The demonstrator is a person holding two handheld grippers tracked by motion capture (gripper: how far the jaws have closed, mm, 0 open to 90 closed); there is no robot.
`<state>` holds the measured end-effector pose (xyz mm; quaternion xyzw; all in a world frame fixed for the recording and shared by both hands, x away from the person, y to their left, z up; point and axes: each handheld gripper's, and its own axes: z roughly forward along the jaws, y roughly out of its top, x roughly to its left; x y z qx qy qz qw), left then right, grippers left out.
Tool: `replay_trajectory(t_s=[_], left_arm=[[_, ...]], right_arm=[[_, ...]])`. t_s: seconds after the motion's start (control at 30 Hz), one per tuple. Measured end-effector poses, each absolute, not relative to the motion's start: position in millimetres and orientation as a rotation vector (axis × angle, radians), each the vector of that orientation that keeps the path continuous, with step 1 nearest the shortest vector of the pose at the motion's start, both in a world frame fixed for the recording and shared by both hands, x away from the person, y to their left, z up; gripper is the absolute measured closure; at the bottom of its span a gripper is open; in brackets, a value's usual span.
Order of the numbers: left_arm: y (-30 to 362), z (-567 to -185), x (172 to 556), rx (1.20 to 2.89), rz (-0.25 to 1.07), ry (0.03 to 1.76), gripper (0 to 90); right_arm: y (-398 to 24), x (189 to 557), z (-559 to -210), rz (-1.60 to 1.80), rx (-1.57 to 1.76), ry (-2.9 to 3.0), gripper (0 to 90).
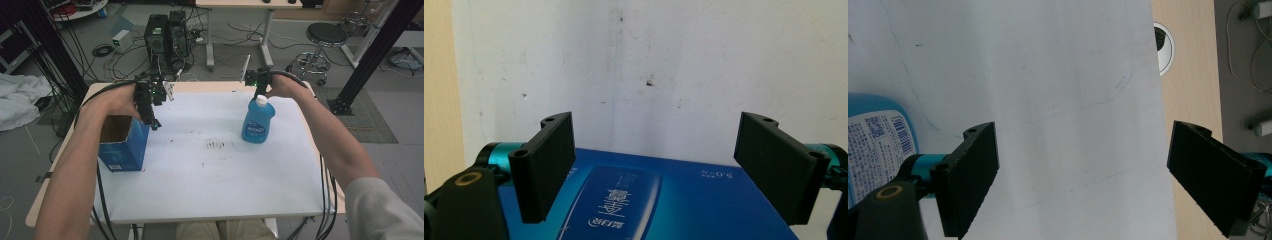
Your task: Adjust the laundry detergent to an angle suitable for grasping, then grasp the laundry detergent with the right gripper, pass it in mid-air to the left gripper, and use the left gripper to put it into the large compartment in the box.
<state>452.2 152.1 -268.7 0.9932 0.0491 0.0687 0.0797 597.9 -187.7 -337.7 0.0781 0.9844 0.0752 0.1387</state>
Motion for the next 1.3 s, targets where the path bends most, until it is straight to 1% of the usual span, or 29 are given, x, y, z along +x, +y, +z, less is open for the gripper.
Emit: replay_trajectory(t_s=[0.47,0.6,0.9,1.3], left_arm=[[154,-266,448,2.962,0.218,0.163,16.8],[151,-263,442,2.971,0.211,0.164,16.8],[151,-257,434,2.961,0.246,0.153,16.8],[148,-262,437,2.959,0.223,0.135,16.8]], right_arm=[[-188,599,-336,0.225,0.249,2.842,12.3],[-190,596,-334,0.208,0.256,2.842,12.4],[-190,591,-330,0.187,0.235,2.830,12.4],[-186,595,-337,0.186,0.216,2.834,12.3]])
